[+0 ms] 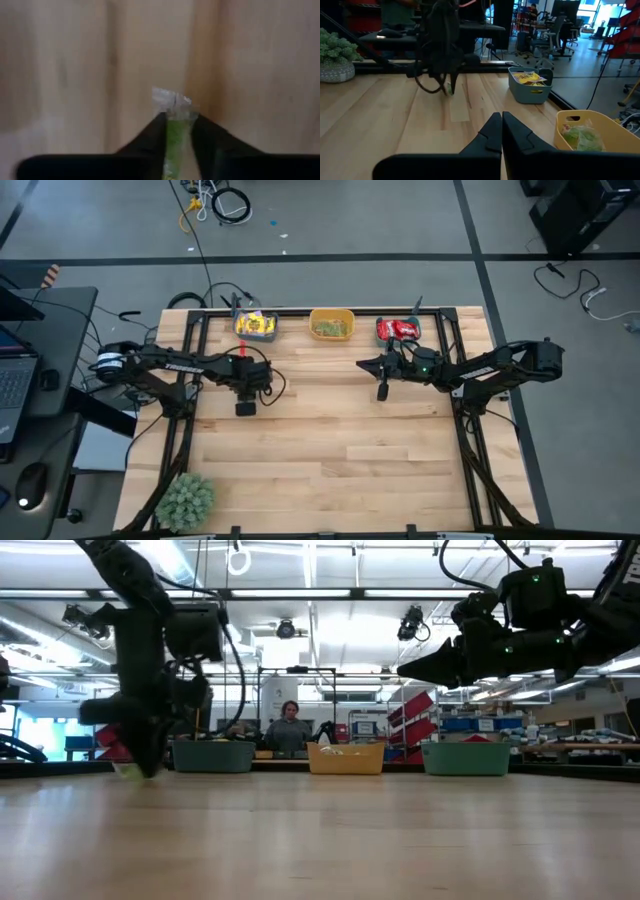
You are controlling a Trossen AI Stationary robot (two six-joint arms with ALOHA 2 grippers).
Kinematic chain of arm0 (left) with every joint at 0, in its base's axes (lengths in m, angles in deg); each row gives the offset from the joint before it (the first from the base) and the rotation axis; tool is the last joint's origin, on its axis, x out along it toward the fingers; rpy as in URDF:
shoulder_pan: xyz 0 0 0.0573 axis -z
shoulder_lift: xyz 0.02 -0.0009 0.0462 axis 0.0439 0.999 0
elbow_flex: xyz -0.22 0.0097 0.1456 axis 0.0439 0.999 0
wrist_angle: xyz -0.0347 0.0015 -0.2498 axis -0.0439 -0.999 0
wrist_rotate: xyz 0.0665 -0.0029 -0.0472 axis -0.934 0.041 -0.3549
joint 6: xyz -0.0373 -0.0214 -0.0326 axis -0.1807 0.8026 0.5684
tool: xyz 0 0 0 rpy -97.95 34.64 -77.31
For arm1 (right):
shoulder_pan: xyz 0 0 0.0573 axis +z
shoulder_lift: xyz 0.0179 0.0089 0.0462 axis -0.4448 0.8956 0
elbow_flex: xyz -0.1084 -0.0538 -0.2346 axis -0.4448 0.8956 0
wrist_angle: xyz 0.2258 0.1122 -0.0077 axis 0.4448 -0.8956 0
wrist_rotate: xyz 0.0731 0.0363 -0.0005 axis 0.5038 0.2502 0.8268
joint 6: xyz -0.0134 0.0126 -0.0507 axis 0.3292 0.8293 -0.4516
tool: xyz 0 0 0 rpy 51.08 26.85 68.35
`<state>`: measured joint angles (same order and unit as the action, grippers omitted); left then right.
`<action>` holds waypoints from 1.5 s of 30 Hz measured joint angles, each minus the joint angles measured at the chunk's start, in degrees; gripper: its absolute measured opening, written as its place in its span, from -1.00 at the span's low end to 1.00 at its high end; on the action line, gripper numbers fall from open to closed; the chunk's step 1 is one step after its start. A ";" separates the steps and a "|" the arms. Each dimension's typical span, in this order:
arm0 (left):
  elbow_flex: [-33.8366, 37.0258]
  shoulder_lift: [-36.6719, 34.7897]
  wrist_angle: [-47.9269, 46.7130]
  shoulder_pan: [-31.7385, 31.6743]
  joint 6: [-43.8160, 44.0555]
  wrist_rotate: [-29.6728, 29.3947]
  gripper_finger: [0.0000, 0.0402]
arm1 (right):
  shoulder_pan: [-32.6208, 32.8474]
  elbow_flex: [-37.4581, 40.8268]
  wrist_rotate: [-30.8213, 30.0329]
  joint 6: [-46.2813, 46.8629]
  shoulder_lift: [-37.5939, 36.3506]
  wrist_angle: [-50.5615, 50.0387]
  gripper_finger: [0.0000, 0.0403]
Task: Sort candy
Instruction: Put the green gummy into the yellow bin
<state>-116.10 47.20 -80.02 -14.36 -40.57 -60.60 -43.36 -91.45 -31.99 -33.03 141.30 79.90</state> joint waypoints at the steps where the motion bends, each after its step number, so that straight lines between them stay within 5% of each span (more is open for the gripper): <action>1: -0.60 0.00 0.21 -0.08 -0.14 -0.61 -0.65 | 0.00 0.01 -0.01 -0.02 0.00 -0.02 -1.00; 4: -3.19 -0.04 0.90 -0.59 -0.28 -1.81 -0.94 | 0.00 0.01 0.00 0.00 0.00 0.00 -1.00; 14: -17.11 1.97 13.22 -11.88 -6.90 0.27 -0.99 | 0.00 -0.01 0.01 -0.02 0.00 0.53 -1.00; 31: -50.90 32.22 13.81 -17.78 -21.05 12.28 -1.00 | 0.00 -0.01 -0.09 -0.04 0.00 1.04 -1.00; 45: -61.72 42.64 13.99 -18.57 -23.07 14.57 -0.91 | -0.02 -0.03 -0.47 0.00 0.00 1.79 -1.00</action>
<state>-177.81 89.84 -66.03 -32.93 -63.65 -46.03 -43.39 -91.49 -32.46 -33.03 141.30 81.70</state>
